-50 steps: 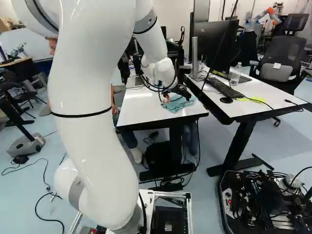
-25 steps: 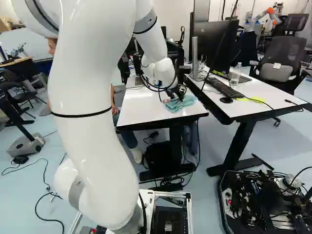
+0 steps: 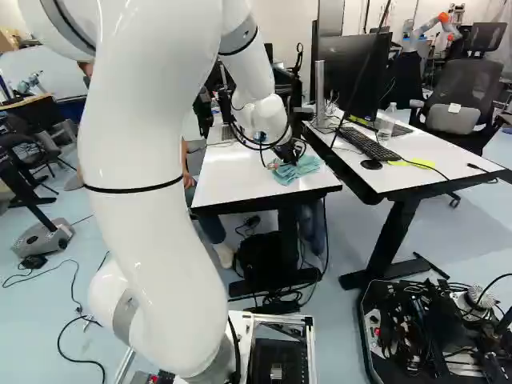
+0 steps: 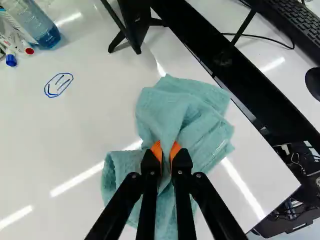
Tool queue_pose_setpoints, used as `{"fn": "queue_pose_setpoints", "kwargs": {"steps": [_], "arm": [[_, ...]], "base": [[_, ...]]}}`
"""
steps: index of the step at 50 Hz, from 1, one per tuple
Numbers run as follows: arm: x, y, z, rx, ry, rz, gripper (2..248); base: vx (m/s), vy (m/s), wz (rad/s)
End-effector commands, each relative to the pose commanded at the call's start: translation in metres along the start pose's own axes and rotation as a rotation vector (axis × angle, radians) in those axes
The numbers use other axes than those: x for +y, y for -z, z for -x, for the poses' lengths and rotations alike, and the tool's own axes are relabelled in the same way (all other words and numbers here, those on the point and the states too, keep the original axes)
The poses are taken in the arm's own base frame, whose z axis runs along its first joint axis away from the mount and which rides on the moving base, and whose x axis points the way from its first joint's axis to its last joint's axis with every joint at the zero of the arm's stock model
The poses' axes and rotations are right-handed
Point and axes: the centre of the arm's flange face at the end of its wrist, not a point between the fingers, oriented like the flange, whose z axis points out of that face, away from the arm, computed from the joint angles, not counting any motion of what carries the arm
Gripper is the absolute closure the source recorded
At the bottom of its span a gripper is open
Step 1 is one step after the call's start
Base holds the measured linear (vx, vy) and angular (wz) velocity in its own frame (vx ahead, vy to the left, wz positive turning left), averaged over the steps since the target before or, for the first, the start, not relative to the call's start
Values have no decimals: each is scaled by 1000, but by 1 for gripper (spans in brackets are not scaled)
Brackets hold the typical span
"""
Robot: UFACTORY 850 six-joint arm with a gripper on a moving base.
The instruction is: Clean the table with the green towel
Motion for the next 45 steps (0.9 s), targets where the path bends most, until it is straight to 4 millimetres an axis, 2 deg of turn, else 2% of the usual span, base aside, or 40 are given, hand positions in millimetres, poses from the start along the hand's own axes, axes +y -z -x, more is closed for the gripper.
{"fn": "queue_pose_setpoints", "kwargs": {"steps": [35, 45], "arm": [[-5, 43, -13, 73, 8, -7, 211], [-17, 54, -18, 95, 24, -21, 211]], "base": [[0, 0, 0], [0, 0, 0]]}}
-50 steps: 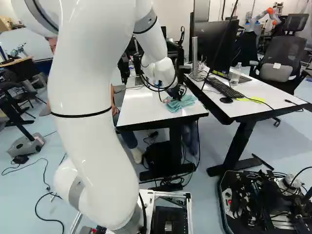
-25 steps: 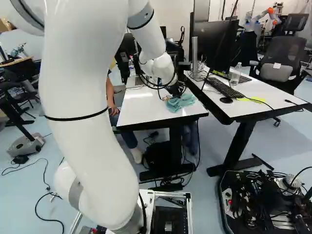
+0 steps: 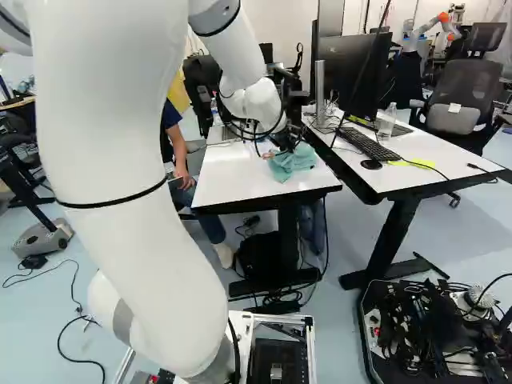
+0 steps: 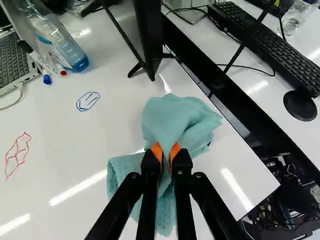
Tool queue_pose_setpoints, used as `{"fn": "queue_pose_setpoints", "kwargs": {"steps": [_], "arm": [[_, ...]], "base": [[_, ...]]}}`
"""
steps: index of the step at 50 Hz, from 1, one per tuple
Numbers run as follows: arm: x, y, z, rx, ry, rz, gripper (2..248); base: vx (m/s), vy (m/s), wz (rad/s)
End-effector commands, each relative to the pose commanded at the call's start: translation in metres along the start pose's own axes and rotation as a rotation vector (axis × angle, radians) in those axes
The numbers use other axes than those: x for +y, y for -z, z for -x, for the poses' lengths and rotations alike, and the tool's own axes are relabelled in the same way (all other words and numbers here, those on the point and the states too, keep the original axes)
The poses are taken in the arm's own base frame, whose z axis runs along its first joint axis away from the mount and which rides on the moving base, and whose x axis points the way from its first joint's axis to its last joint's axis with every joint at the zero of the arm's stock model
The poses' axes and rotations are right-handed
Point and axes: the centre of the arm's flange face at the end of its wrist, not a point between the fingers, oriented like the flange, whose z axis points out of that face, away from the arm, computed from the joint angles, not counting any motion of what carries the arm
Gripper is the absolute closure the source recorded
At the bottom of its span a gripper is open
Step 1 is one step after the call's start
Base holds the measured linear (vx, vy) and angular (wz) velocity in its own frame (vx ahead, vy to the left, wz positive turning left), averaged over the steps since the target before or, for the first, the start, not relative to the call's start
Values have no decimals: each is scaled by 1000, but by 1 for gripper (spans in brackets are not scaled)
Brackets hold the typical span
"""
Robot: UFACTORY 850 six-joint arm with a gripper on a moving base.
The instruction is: Clean the table with the green towel
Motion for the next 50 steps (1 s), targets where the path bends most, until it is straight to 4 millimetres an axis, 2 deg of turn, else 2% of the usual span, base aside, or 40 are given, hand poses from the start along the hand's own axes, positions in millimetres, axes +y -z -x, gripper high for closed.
{"fn": "queue_pose_setpoints", "kwargs": {"steps": [18, 50], "arm": [[-31, 7, -21, 41, 41, -39, 211], [-87, -15, -44, 58, 107, -102, 211]], "base": [[0, 0, 0], [0, 0, 0]]}}
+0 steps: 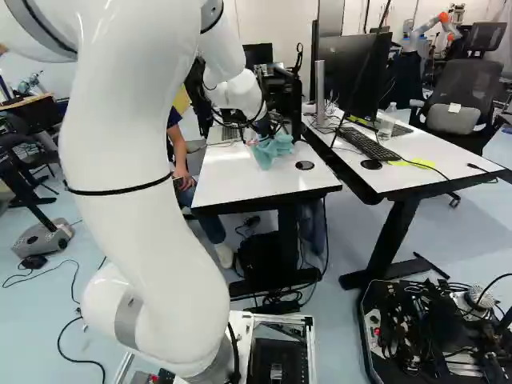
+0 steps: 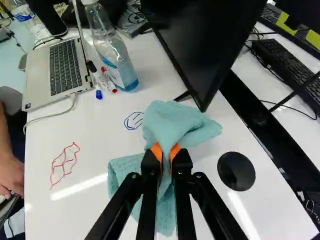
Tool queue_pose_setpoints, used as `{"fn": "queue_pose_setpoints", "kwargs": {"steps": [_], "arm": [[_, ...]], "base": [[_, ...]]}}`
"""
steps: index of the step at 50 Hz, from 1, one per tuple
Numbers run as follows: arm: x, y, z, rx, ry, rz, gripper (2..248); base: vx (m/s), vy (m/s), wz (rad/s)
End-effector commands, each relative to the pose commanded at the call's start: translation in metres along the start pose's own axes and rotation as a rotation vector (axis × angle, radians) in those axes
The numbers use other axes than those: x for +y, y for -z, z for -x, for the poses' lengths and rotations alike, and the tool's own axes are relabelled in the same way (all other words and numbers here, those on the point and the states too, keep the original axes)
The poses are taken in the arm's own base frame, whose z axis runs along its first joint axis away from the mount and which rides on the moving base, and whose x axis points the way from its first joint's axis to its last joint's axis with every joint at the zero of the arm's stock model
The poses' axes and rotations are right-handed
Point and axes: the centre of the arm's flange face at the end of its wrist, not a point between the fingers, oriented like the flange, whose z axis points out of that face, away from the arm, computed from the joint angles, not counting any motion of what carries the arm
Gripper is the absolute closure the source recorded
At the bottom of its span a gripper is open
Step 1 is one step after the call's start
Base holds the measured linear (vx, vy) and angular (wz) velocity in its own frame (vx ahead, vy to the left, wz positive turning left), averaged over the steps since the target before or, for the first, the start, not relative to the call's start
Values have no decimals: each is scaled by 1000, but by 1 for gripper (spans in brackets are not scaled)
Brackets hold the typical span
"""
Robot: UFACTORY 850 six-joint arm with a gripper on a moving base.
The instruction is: Clean the table with the green towel
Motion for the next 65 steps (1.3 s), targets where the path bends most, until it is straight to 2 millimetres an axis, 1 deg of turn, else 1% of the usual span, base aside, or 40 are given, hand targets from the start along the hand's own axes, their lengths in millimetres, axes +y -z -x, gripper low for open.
{"fn": "queue_pose_setpoints", "kwargs": {"steps": [18, 33, 46, 65], "arm": [[-29, -19, -16, 11, 32, -33, 211], [-47, -38, -32, 25, 51, -53, 211], [-51, -44, -35, 28, 54, -56, 211], [-51, -62, -24, -3, 55, -55, 211]], "base": [[0, 0, 0], [0, 0, 0], [0, 0, 0], [0, 0, 0]]}}
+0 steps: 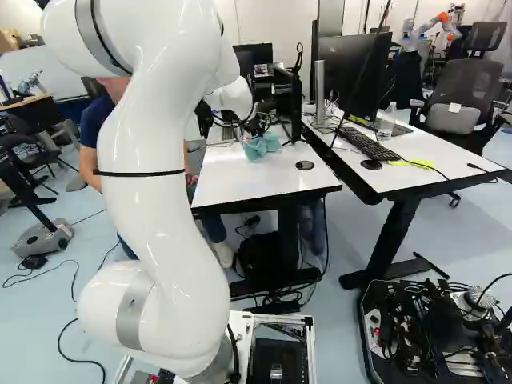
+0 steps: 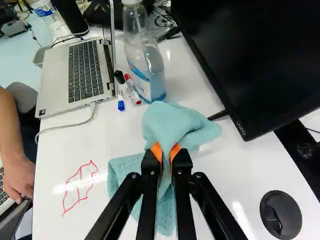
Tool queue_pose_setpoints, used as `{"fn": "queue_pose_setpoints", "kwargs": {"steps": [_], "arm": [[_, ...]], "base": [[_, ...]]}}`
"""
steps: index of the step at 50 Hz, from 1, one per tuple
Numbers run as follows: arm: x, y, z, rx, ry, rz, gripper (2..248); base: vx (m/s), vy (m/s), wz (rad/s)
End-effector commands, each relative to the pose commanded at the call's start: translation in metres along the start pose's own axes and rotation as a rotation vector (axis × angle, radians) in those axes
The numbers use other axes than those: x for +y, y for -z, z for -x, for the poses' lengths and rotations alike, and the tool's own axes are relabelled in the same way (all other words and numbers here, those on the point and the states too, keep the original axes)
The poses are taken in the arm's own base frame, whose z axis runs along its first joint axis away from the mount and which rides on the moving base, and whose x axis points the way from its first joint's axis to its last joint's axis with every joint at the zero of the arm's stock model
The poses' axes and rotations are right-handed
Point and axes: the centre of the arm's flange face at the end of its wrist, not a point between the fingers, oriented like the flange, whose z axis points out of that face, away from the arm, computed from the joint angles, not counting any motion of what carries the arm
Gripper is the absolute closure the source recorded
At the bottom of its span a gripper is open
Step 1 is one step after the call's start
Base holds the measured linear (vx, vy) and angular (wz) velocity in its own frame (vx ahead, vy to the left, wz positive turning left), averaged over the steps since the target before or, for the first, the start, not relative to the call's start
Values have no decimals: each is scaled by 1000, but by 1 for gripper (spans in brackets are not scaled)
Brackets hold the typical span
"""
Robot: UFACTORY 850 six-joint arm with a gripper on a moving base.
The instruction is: Clean the table with the green towel
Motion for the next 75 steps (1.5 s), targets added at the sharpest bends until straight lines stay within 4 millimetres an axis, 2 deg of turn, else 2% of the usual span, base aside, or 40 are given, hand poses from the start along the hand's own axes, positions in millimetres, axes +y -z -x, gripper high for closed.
{"fn": "queue_pose_setpoints", "kwargs": {"steps": [31, 75], "arm": [[0, -33, 21, -55, 0, 1, 211], [0, -35, 32, -165, 0, 1, 211]], "base": [[0, 0, 0], [0, 0, 0]]}}
